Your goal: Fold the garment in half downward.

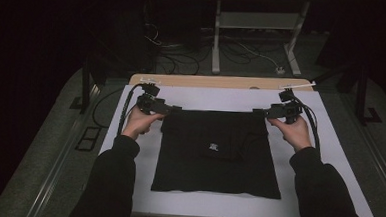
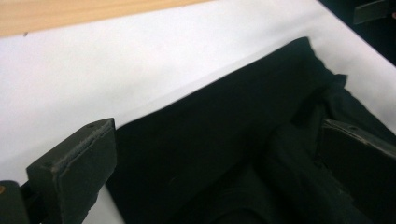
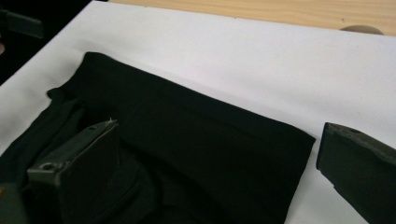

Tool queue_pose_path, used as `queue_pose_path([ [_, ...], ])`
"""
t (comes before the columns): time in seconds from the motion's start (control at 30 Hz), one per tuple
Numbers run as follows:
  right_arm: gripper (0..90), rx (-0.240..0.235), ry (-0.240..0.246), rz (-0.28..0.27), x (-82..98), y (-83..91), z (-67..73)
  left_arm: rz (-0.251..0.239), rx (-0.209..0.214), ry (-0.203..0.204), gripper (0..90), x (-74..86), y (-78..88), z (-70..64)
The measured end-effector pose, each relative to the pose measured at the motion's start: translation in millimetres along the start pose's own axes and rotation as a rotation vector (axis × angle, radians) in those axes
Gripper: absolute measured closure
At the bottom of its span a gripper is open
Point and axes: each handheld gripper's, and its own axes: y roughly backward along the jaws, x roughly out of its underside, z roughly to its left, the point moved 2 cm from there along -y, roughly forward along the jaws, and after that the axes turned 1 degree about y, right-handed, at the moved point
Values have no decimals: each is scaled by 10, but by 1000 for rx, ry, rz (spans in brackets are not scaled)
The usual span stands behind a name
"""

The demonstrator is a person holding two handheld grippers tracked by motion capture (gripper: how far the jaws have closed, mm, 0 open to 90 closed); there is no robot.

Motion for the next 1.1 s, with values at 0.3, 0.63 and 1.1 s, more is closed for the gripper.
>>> queue_pose_path([
  [0.3, 0, -20, 27, -17, 30, 168, 76, -14, 18, -47, 0, -30, 69, -126],
  [0.63, 0, -51, 62, -27, 90, 218, 217, -9, 44, -87, 0, -34, 75, -233],
  [1.1, 0, -89, 84, 13, 196, 33, 323, 34, 91, -100, 0, 18, -140, -299],
])
